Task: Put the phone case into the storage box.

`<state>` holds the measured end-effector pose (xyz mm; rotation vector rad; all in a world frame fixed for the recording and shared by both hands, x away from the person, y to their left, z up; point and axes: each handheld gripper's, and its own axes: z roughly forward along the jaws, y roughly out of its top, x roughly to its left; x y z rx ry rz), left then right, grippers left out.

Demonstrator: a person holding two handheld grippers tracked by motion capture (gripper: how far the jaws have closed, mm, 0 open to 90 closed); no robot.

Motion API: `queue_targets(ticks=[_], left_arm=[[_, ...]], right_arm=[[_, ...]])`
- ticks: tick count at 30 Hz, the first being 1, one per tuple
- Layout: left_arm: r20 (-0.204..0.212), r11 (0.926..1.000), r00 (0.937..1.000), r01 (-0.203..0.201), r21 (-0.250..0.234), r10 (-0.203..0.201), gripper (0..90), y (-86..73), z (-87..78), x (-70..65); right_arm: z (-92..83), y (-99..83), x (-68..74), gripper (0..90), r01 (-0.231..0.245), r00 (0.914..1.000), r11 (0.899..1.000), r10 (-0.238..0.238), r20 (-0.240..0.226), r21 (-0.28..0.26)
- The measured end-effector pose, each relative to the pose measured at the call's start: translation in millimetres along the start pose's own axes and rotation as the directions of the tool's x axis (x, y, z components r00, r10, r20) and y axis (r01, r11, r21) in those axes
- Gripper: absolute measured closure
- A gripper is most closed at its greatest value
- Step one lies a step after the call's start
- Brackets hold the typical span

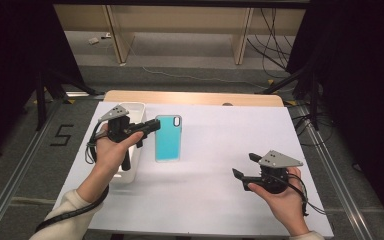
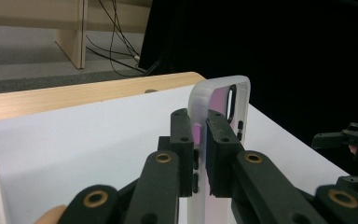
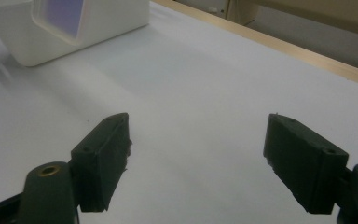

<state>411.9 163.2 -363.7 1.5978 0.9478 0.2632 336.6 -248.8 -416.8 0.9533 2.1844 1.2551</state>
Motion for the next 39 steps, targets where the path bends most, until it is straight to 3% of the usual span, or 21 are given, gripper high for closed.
queue_targets(ticks=[15, 20, 33, 39], left_arm=[[-0.006, 1.0, 1.0, -0.002, -0.008, 0.002, 82.4, 3.5, -3.6, 2.1], [-0.006, 0.9998, 0.9999, -0.01, -0.016, 0.01, 82.3, 5.8, -5.4, 5.2], [-0.023, 0.9993, 0.9995, -0.024, -0.03, 0.023, 82.3, 13.1, -13.1, 16.2], [-0.026, 0.9989, 0.9991, -0.034, -0.034, 0.033, 82.3, 17.2, -15.6, 18.2]], right_arm=[[-4.9, -3.2, -7.6, 23.8, -0.007, 0.9995, 1.0, 0.008, 0.031, -0.017], [-5.2, -3.8, -6.5, 23.6, -0.03, 0.9993, 1.0, 0.03, 0.022, -0.006], [-5.2, -4.1, -6.4, 23.6, -0.028, 0.9992, 1.0, 0.028, 0.027, 0.005], [-3.5, -5.0, -6.9, 23.5, -0.025, 0.9992, 1.0, 0.025, 0.031, -0.014]])
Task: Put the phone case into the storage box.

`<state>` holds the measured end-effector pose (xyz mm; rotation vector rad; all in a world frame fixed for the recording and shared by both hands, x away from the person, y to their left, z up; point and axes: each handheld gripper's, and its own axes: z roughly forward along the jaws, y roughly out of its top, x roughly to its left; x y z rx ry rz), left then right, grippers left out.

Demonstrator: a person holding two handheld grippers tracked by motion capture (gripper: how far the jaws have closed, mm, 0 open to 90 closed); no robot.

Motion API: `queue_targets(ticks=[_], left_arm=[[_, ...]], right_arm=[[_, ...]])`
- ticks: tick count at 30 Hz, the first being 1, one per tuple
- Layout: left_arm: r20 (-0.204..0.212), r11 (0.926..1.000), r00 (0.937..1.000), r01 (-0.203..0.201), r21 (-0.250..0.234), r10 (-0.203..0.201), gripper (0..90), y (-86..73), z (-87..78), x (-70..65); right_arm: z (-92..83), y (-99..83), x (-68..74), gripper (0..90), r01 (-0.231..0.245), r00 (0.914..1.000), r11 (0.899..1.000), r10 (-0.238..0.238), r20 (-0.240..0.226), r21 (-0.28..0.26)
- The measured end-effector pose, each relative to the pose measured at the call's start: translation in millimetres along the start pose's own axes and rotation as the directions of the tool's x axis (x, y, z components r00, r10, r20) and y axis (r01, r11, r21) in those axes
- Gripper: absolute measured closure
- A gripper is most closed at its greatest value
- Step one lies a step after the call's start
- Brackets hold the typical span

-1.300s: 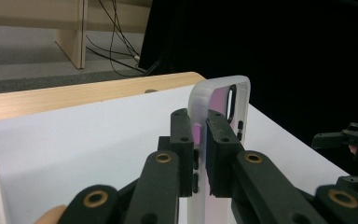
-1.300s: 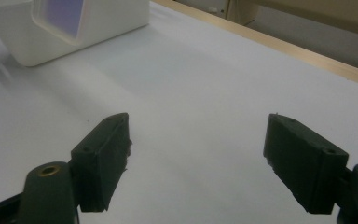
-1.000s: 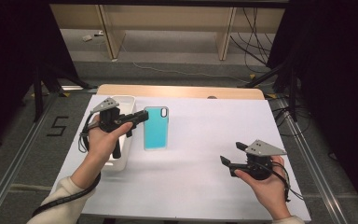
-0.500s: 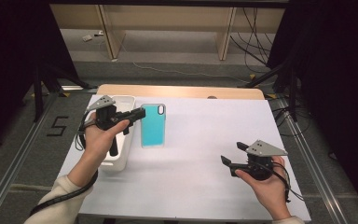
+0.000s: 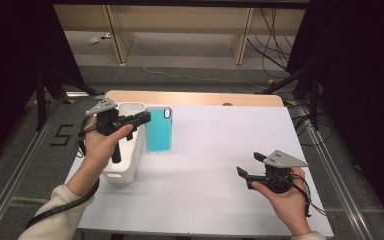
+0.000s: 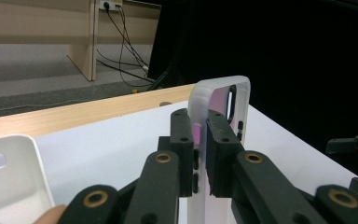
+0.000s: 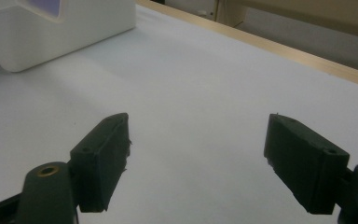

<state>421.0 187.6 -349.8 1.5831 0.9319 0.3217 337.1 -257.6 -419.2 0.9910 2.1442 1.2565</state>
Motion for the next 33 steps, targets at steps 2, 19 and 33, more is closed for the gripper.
queue_targets(ticks=[2, 19, 33], left_arm=[[-0.002, 1.0, 1.0, -0.003, 0.001, 0.003, 82.3, 0.6, -0.8, 1.4], [-0.027, 0.9998, 0.9994, -0.02, -0.007, 0.02, 82.3, 7.2, -8.6, 15.9], [-0.04, 0.9995, 0.9988, -0.027, -0.018, 0.027, 82.3, 13.7, -12.4, 26.3]], right_arm=[[-0.1, 0.0, 0.5, 23.5, -0.004, 1.0, 1.0, 0.004, -0.003, 0.003], [1.4, -0.9, 0.5, 23.3, 0.001, 1.0, 1.0, -0.001, 0.005, -0.003], [0.0, -0.3, 0.2, 23.2, -0.005, 1.0, 1.0, 0.005, 0.003, 0.004]])
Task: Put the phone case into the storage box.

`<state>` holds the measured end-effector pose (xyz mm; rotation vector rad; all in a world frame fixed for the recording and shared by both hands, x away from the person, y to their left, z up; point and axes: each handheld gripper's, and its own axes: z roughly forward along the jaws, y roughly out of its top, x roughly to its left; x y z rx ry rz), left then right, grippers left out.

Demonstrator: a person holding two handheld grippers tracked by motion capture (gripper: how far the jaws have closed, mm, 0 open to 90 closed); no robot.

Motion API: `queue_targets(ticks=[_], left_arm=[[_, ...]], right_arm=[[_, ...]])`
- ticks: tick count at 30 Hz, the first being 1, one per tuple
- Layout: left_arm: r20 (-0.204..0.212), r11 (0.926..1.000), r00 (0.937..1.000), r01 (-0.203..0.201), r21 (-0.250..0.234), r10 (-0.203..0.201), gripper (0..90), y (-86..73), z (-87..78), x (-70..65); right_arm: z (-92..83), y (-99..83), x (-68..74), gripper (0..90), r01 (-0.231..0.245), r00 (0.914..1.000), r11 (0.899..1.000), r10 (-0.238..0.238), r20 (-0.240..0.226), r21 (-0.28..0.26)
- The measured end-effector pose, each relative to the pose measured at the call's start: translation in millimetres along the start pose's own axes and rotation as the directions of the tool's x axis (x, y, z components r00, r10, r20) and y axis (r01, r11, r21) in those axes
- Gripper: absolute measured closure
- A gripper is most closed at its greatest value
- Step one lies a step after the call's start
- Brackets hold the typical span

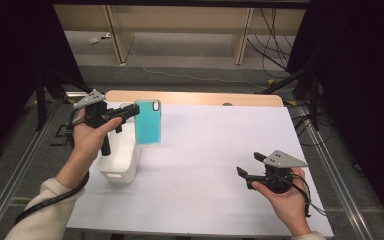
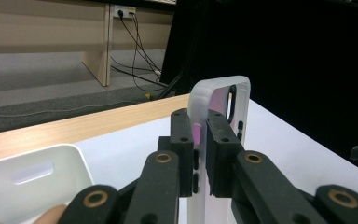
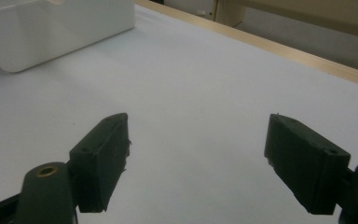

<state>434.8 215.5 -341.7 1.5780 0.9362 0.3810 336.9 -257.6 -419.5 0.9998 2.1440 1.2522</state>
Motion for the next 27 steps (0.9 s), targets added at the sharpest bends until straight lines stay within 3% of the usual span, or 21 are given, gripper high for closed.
queue_targets(ticks=[10, 13, 22, 27], left_arm=[[-0.018, 1.0, 0.9998, -0.002, -0.007, 0.002, 82.3, 6.3, -4.8, 7.6], [-0.02, 0.9995, 0.9994, -0.027, -0.015, 0.027, 82.3, 8.4, -6.5, 9.8], [-0.031, 0.9996, 0.9994, -0.019, -0.023, 0.018, 82.3, 10.9, -9.1, 16.7], [-0.049, 0.9991, 0.9981, -0.039, -0.013, 0.039, 82.3, 13.4, -10.8, 21.0]], right_arm=[[0.3, 0.0, -0.2, 23.0, 0.004, 0.9999, 1.0, -0.004, 0.011, -0.02], [0.3, -0.4, 0.5, 23.0, -0.003, 1.0, 1.0, 0.003, 0.002, -0.001], [-0.4, -0.3, -0.4, 22.9, -0.001, 1.0, 1.0, 0.002, 0.007, -0.004], [-0.7, -0.2, 0.3, 22.9, -0.016, 0.9999, 1.0, 0.016, 0.0, 0.006]])
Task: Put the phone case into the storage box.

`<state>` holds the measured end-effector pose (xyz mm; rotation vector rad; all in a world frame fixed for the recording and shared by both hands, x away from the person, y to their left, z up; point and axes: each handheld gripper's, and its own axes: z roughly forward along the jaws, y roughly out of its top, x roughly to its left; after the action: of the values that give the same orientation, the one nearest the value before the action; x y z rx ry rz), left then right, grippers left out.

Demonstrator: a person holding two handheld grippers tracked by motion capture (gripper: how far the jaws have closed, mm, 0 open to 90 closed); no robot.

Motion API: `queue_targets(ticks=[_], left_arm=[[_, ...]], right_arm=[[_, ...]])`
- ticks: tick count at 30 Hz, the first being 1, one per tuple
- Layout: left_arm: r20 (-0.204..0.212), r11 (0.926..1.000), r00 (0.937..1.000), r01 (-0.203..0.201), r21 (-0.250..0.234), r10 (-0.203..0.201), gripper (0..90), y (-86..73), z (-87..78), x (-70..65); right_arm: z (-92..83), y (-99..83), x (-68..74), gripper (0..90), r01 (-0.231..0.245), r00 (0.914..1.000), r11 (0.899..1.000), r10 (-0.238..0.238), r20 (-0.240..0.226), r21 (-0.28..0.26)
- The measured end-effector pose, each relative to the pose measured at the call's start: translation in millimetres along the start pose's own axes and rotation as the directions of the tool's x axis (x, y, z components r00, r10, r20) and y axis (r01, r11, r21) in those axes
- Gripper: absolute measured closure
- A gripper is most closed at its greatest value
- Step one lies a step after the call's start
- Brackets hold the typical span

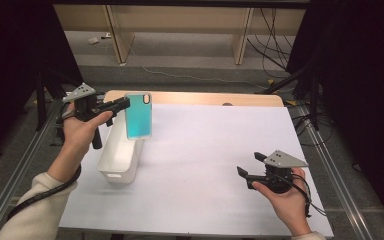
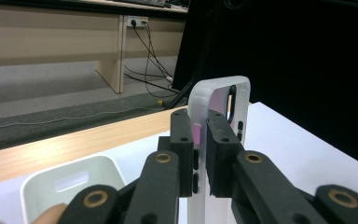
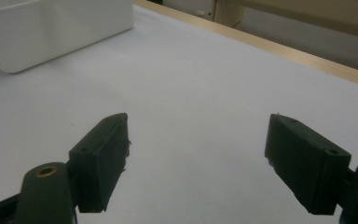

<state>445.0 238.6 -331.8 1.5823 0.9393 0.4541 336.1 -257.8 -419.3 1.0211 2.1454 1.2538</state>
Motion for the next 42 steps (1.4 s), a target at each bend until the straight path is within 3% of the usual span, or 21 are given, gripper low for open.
queue_targets(ticks=[11, 42], left_arm=[[-0.015, 0.9999, 0.9998, 0.01, -0.004, -0.01, 82.3, 2.5, -2.7, 10.6], [-0.049, 0.9999, 0.9987, -0.013, 0.003, 0.013, 82.3, 12.0, -0.4, 25.8]], right_arm=[[1.1, -0.2, -0.6, 22.8, 0.007, 1.0, 1.0, -0.007, 0.0, -0.004], [-0.3, 0.6, -2.1, 23.0, 0.019, 0.9997, 1.0, -0.019, 0.014, -0.006]])
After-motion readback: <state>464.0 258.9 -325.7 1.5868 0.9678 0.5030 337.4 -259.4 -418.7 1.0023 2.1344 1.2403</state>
